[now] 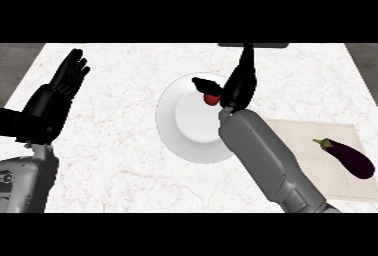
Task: Pick the tomato from the placemat and place it in the plate
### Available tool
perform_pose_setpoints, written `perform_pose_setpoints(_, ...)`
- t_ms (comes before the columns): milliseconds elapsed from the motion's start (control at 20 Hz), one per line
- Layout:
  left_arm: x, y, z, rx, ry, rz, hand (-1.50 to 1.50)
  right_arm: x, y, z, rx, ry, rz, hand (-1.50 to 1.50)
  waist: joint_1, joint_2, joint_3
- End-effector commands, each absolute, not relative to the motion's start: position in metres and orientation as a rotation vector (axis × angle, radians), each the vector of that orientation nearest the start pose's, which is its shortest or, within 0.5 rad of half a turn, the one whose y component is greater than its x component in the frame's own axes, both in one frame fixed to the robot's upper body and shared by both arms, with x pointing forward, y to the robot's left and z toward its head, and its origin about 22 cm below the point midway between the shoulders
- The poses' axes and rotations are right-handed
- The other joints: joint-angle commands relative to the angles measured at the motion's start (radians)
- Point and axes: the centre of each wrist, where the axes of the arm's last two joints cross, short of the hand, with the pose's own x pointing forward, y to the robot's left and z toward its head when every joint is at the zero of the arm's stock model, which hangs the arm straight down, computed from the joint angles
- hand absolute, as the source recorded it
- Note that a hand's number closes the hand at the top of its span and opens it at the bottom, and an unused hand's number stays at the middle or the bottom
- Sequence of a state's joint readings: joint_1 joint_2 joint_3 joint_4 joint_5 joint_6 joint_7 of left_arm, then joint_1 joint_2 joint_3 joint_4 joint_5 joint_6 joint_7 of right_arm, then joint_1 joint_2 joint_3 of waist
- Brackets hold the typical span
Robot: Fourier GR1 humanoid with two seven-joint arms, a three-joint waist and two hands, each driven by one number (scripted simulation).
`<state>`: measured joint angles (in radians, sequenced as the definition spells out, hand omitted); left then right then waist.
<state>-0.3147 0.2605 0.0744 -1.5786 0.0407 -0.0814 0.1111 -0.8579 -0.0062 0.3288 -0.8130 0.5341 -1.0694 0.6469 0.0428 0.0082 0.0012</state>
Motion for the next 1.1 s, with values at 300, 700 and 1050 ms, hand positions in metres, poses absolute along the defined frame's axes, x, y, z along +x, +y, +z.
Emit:
perform_pose_setpoints(300, 0.307, 0.269, 0.103, 0.135, -1.734, -0.213, 0.00, 0.331, -0.108, 0.040, -0.796, -1.549, -0.374, -1.50, -0.059, -0.011, -0.001)
perform_pose_setpoints(700, 0.287, 0.280, 0.098, 0.150, -1.742, -0.226, 0.00, 0.239, -0.166, 0.023, -0.818, -1.559, -0.302, -1.50, -0.051, -0.012, -0.001)
perform_pose_setpoints(1050, 0.302, 0.280, 0.110, 0.157, -1.742, -0.228, 0.00, 0.201, -0.210, 0.051, -0.812, -1.576, -0.275, -1.50, -0.051, -0.010, -0.001)
